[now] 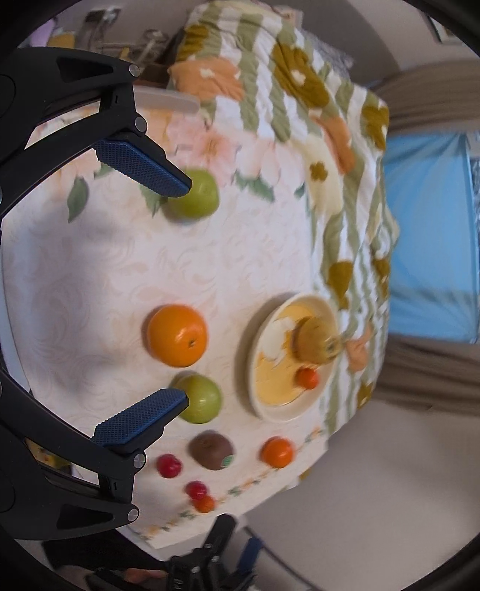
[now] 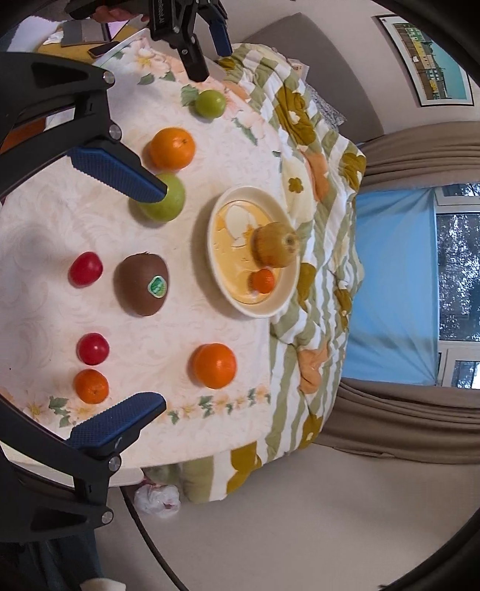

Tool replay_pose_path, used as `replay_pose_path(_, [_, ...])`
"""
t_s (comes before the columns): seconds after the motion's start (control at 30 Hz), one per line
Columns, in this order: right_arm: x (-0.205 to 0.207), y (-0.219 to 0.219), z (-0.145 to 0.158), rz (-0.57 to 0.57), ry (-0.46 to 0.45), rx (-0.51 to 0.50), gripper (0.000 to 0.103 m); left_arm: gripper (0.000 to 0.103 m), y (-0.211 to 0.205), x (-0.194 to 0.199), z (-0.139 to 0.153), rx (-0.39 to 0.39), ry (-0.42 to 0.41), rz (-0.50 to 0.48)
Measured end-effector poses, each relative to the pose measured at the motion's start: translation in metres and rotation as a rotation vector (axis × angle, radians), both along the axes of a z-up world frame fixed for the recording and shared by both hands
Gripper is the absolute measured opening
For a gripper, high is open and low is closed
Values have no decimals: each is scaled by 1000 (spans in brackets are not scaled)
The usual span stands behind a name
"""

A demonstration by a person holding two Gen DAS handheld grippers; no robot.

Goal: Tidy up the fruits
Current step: 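Grasp the large orange with the left tool while the right tool grasps the kiwi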

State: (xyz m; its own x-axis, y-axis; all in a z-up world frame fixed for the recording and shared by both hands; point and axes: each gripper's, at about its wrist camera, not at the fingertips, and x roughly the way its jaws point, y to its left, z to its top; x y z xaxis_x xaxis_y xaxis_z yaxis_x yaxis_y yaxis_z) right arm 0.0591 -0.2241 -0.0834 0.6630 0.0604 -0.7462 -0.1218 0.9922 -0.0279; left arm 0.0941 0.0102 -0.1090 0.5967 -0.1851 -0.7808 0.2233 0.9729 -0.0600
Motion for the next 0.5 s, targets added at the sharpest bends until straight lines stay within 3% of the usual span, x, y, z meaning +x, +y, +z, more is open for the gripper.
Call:
replay_pose_path(0.33, [11,-5,-46,10,82,4,102,103,-32,20,-51,55,78,-127])
replay_pose_path(0.5, [17,-4,-56,9,113,5,102,91,-43,32,-69,79,130,-153])
